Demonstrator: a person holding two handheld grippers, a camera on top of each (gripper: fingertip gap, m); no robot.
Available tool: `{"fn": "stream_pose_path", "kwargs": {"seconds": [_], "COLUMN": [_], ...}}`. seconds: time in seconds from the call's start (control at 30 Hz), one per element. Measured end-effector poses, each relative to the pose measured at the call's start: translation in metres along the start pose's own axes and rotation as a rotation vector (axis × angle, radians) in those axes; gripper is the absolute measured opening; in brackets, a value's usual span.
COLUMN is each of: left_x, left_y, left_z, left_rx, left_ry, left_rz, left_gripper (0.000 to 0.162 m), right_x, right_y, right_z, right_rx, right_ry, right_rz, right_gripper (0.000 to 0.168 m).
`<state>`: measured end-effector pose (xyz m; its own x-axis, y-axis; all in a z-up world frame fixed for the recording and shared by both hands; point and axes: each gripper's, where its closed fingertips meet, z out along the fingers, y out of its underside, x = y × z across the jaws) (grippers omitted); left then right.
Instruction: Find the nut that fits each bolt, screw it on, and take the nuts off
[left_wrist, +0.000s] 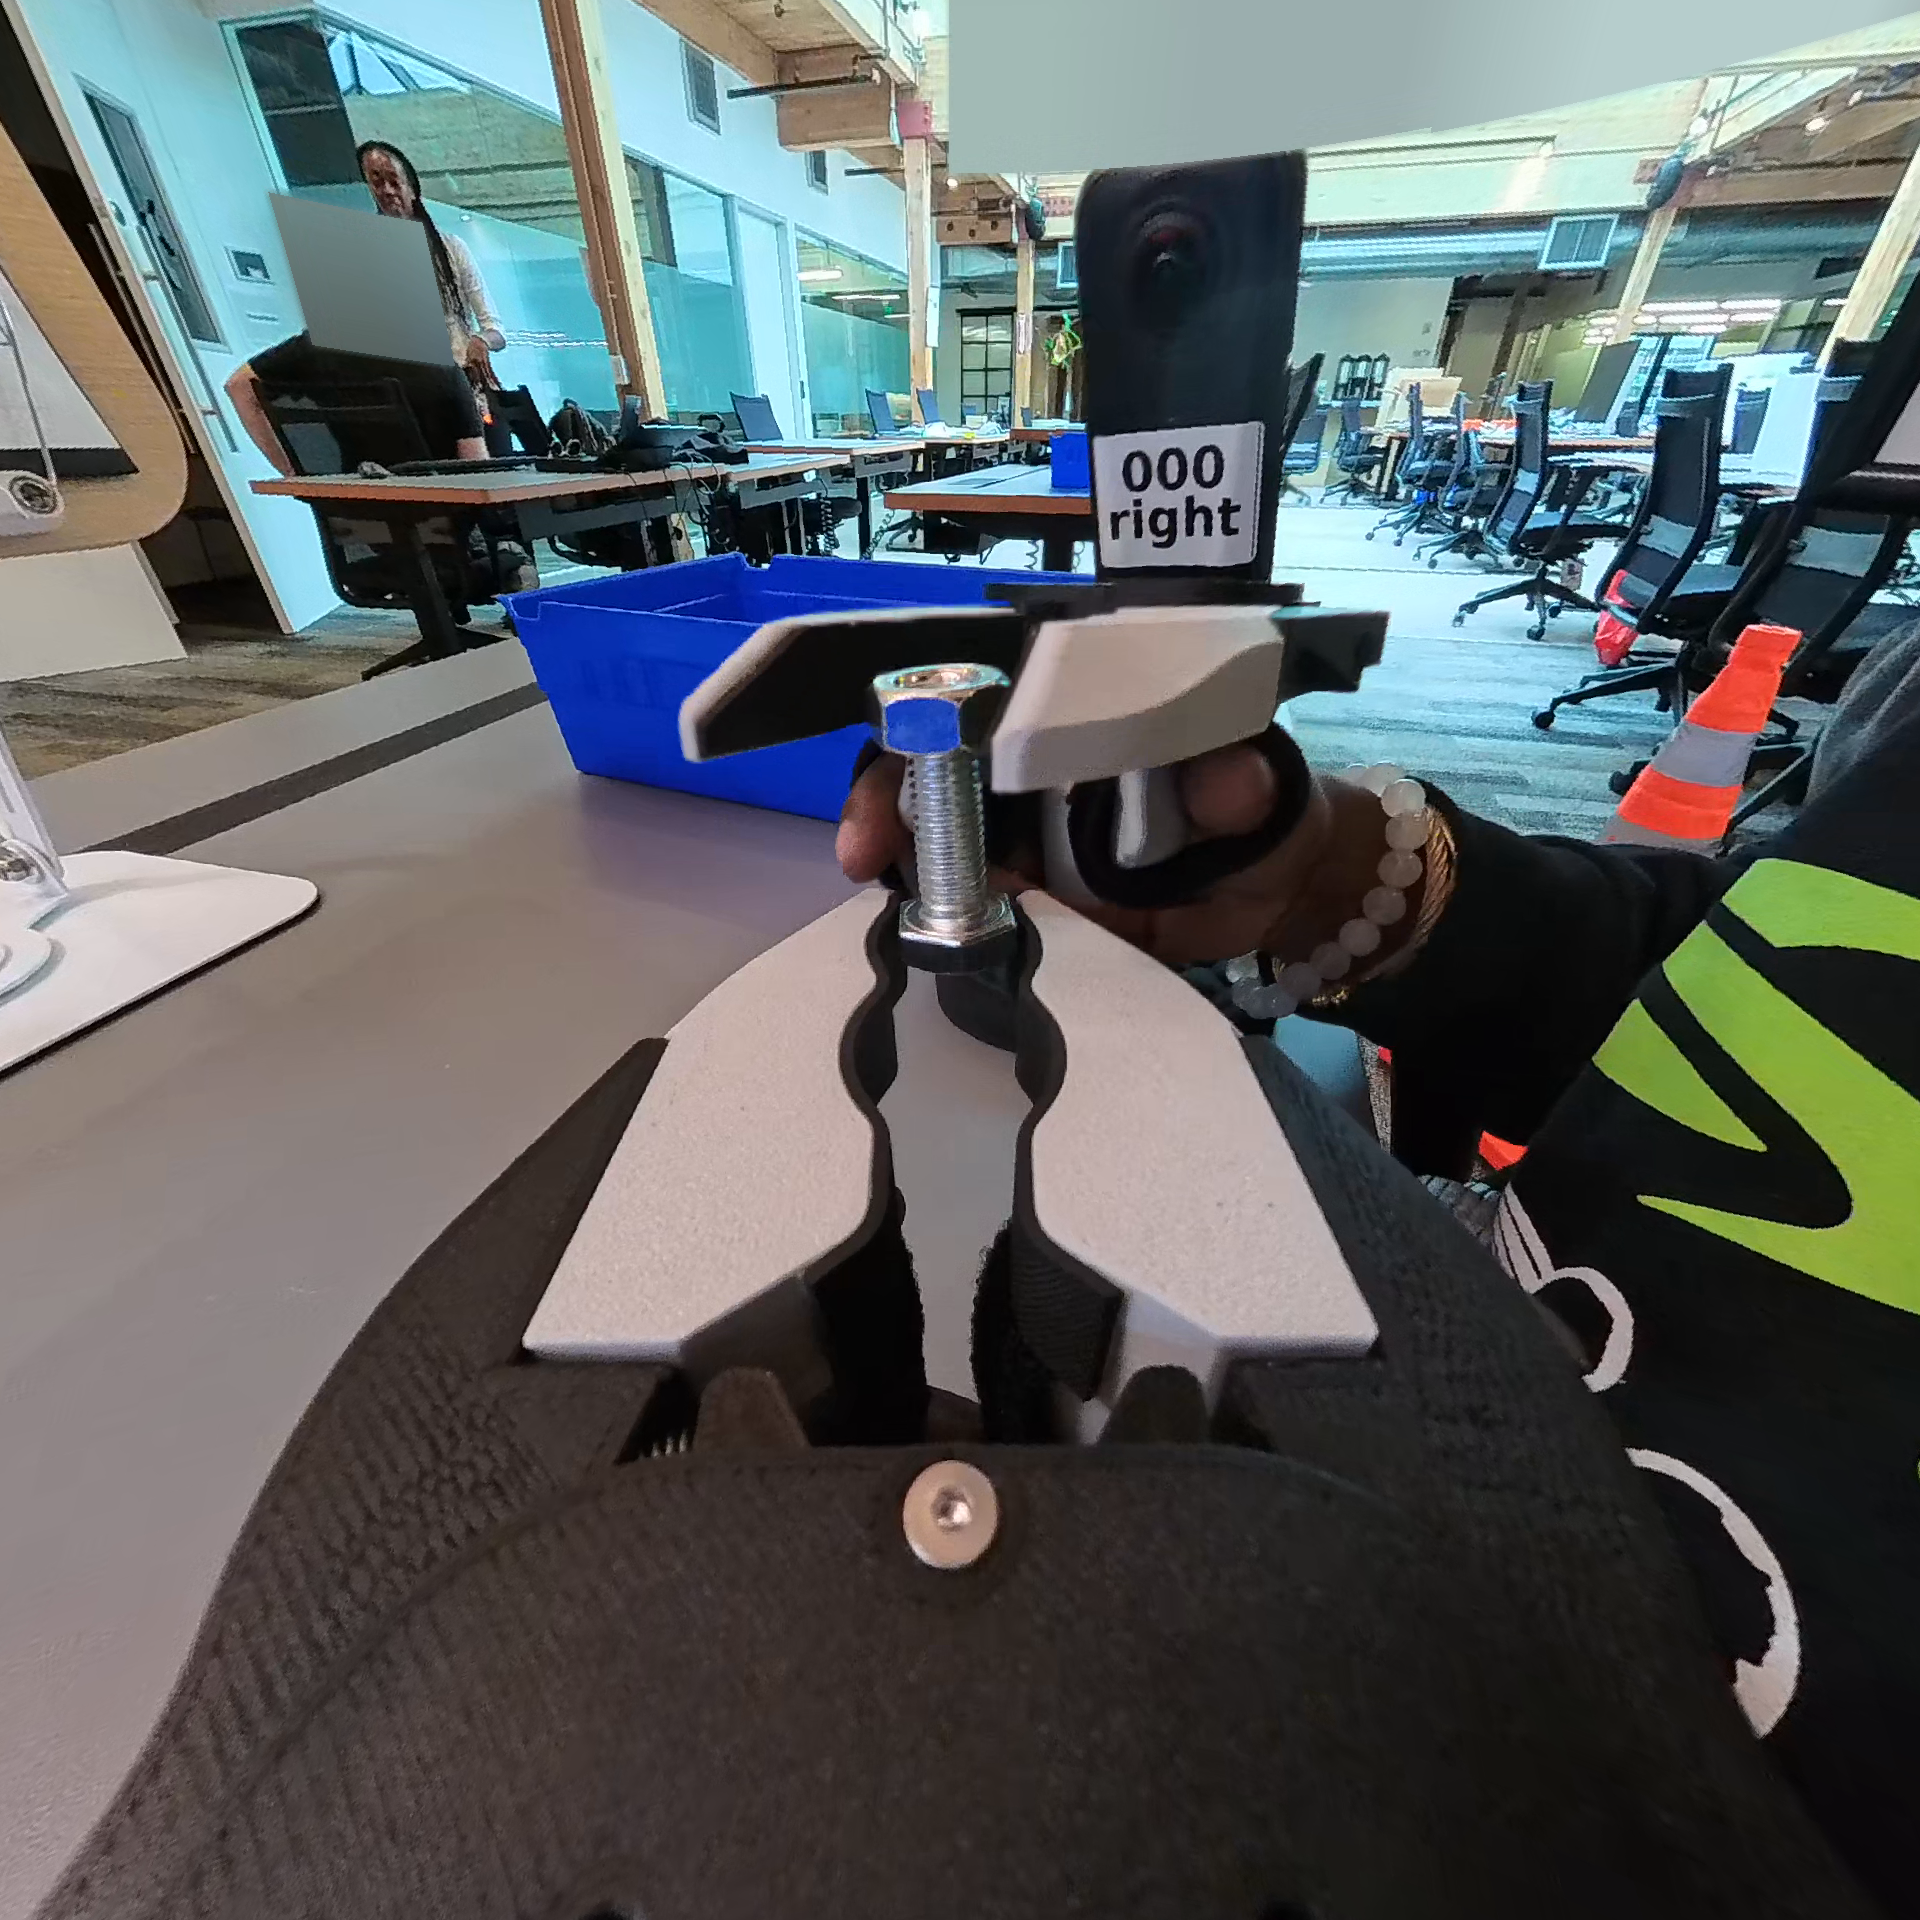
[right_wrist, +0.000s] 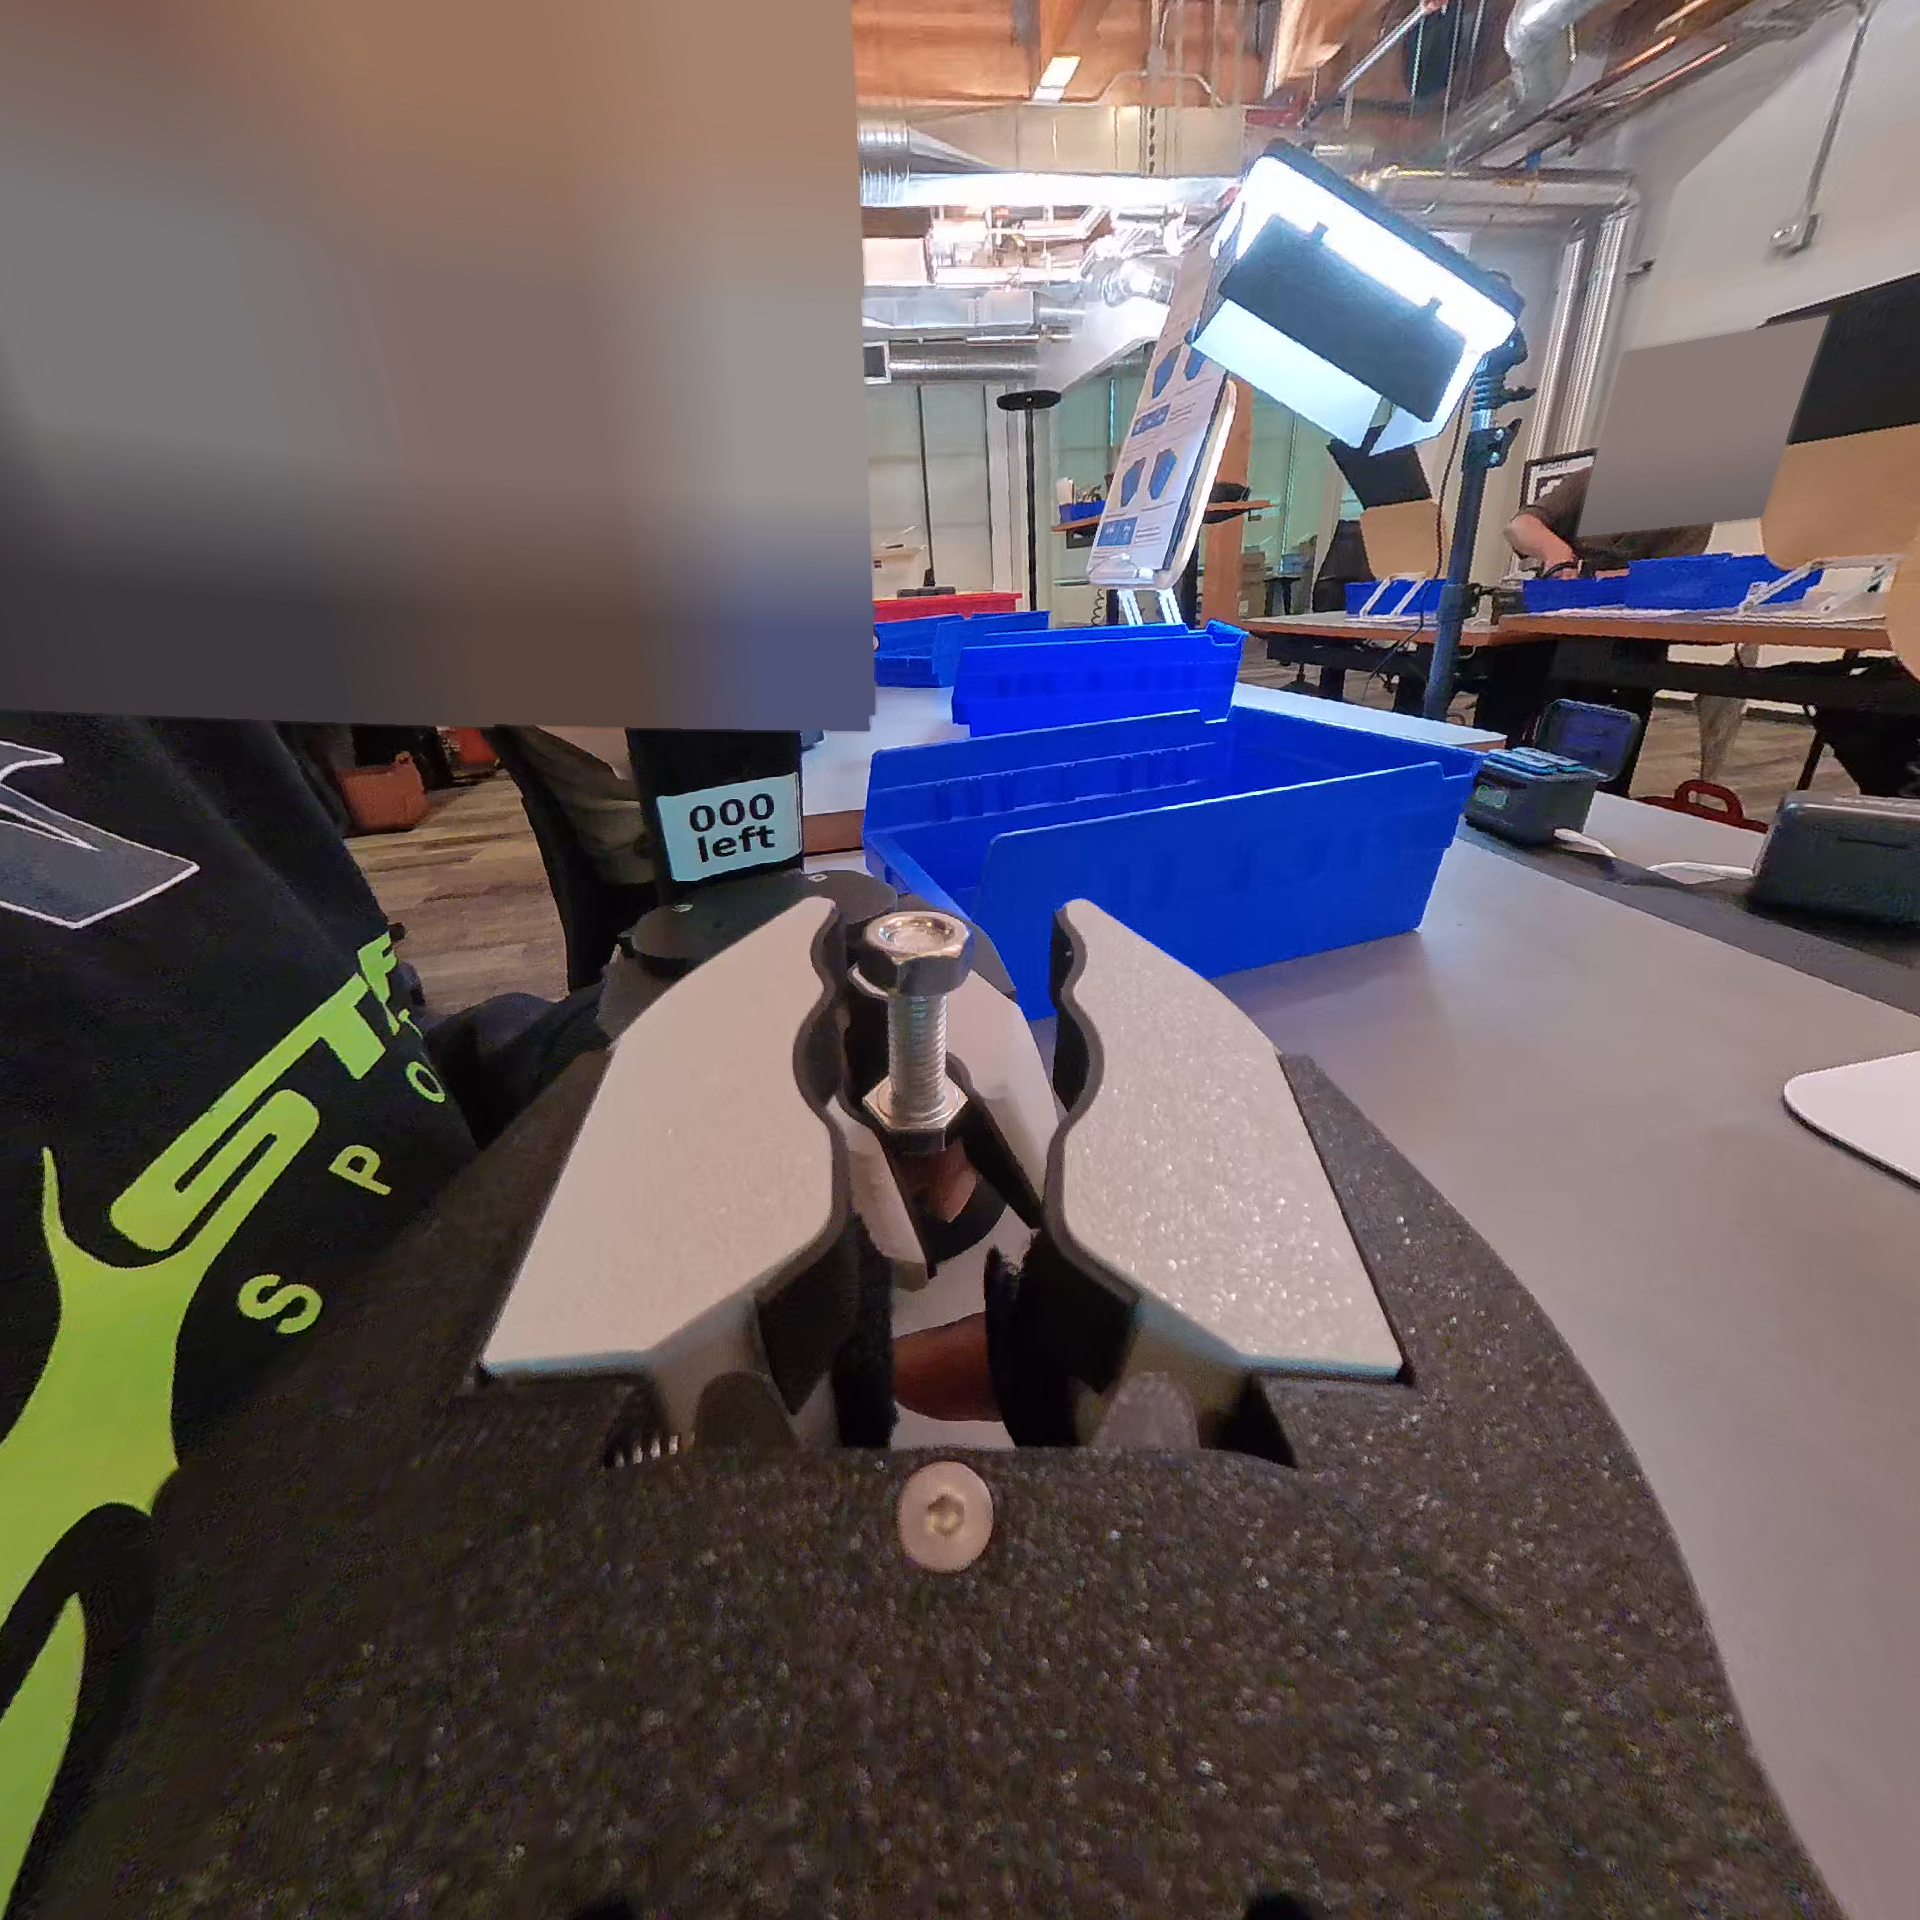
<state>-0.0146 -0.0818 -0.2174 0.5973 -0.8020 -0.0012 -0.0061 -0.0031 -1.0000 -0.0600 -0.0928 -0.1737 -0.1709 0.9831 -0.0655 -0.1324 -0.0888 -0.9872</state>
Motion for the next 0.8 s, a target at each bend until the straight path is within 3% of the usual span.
{"fn": "stream_pose_path", "kwargs": {"seconds": [0.47, 0.8], "left_x": [0.000, 0.000], "left_y": [-0.001, 0.000], "left_z": [0.000, 0.000], "left_rx": [0.004, 0.000], "left_ry": [0.001, -0.001], "left_rz": [-0.001, 0.001], "left_gripper": [0.018, 0.018], "right_x": [0.018, 0.001], "right_y": [-0.008, -0.007], "right_z": [-0.036, -0.011], "right_rx": [0.052, 0.035], "right_ry": [0.092, 0.003], "right_rz": [0.016, 0.004], "right_gripper": [0.036, 0.036]}}
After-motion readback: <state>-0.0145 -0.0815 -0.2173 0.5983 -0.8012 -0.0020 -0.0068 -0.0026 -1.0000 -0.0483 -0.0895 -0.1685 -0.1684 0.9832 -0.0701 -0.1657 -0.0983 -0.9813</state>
